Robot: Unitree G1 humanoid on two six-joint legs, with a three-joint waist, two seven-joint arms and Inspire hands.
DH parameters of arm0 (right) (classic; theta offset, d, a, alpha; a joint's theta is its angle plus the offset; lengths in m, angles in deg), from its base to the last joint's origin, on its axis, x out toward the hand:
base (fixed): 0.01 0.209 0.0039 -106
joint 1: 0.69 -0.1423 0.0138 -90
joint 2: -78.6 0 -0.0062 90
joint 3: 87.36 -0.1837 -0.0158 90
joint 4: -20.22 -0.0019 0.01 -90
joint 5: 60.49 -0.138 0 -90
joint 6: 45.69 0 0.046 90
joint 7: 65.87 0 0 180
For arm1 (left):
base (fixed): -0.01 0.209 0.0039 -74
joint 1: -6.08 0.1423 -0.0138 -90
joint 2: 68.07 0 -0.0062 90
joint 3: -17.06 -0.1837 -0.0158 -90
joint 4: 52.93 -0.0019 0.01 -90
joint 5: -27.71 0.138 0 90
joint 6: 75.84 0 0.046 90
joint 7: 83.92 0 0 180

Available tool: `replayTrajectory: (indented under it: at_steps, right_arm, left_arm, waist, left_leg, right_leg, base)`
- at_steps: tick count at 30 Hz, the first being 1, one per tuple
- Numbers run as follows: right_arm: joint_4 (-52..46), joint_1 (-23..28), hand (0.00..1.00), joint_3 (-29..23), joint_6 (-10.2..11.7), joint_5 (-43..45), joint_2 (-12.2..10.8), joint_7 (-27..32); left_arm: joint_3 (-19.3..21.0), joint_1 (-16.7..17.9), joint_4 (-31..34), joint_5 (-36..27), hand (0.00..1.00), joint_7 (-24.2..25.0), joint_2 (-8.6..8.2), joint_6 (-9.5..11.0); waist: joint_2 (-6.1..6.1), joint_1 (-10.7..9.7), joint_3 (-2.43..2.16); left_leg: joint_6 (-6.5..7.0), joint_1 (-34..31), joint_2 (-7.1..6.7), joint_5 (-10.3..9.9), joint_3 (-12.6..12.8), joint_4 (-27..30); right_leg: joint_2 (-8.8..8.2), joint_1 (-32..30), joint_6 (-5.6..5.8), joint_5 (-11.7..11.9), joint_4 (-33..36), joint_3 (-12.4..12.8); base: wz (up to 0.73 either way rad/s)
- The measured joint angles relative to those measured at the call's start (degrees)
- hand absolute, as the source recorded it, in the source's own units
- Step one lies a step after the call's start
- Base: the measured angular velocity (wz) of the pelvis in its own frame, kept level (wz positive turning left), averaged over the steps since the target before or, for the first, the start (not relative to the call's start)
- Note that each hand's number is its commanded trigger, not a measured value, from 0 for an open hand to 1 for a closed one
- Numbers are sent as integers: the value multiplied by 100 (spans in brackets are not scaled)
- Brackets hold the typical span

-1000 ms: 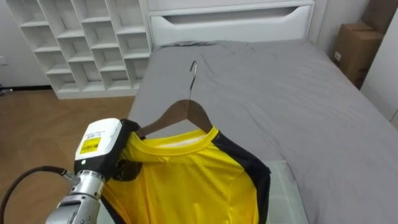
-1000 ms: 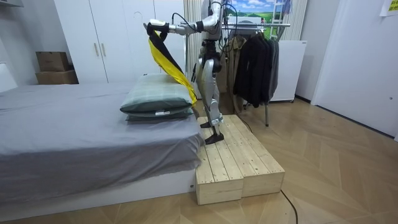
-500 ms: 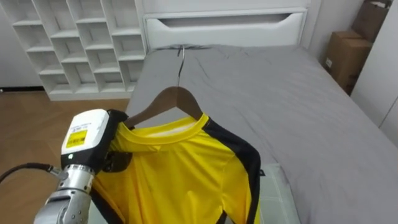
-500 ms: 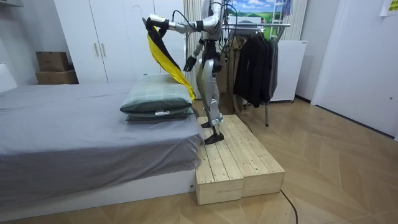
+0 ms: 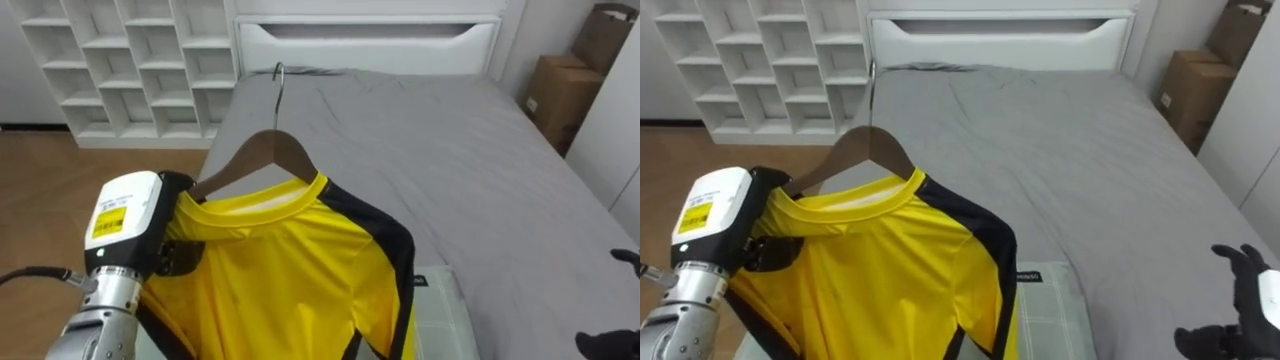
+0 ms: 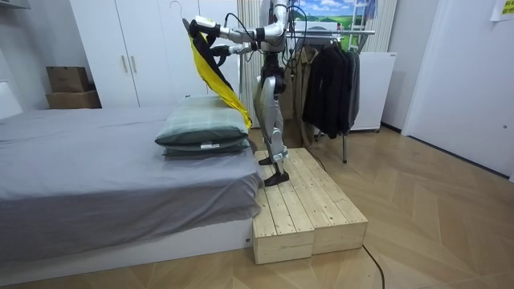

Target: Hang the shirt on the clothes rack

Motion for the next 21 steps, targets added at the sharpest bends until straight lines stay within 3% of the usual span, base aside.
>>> replayTrajectory:
  at_steps: [2, 4, 6, 13, 21]
  right_arm:
    - [-220, -1, 0, 224, -25, 129, -37, -57]
    - [-532, 3, 0, 440, -27, 229, -39, -173]
    - [-699, 3, 0, 545, -28, 230, -38, -222]
    - [-1076, -92, 0, 653, -30, 264, -36, -292]
    - [-1272, -193, 0, 1149, -47, 323, -32, -451]
  left_arm:
    - [0, 0, 20, -1, 100, 23, -37, -23]
    - [0, 89, 90, -11, 100, 23, -89, -22]
    - [-5, 178, 122, -12, 100, 25, -91, -14]
    - [-6, 225, 136, -31, 100, 76, -112, -18]
    - [-20, 225, 146, 19, 100, 75, -113, -26]
  waist:
    - [64, 84, 40]
    - [167, 131, 47]
    - [188, 145, 41]
    - [112, 274, 86]
    - [111, 296, 82]
  left_leg:
    - [0, 58, 11, 0, 80, -22]
    - [3, 88, 9, 1, 151, -106]
    - [3, 121, 10, 2, 168, -114]
    - [3, 235, 10, 1, 235, -194]
    - [4, 171, 7, 2, 209, -191]
  right_leg:
    - [0, -15, 0, 1, 2, 87]
    - [-5, -29, 10, 10, 20, 153]
    - [-5, -16, 10, 10, 29, 175]
    - [-6, 27, 14, 12, 35, 231]
    - [-6, -22, 17, 15, 47, 193]
  base:
    - [-19]
    - [-15]
    - [-10]
    - [-4]
    - [1]
